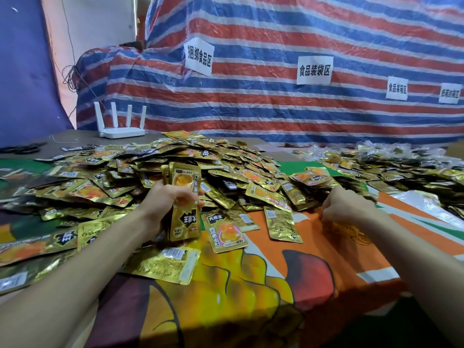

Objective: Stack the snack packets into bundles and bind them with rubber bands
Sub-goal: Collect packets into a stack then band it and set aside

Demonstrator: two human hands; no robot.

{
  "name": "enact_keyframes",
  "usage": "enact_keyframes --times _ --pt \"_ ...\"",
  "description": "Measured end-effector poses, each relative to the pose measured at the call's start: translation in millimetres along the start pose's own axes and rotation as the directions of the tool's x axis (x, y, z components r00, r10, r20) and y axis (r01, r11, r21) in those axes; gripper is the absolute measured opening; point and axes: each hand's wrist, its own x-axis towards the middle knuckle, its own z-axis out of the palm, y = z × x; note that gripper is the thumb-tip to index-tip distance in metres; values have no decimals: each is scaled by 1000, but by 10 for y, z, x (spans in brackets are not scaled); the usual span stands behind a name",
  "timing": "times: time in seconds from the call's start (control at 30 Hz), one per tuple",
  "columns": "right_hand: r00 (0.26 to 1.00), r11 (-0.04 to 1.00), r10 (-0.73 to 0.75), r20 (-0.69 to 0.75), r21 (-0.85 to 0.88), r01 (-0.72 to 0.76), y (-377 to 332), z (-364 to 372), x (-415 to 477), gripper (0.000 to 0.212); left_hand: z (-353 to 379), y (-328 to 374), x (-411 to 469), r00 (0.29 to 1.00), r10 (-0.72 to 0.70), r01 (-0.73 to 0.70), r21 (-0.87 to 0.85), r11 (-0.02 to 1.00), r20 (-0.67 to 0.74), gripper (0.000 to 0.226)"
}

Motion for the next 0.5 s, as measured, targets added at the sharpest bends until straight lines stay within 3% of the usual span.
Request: enact_keyframes --times 0.3,0.5 --pt "999 988 -43 -3 -150 42 -33 63 65 7 -8 -5 7 1000 6 -6 -1 1000 -3 22" --pt "999 995 -33 -38 97 37 -8 -60 132 13 0 13 -2 1000 1 -1 -34 999 -1 13"
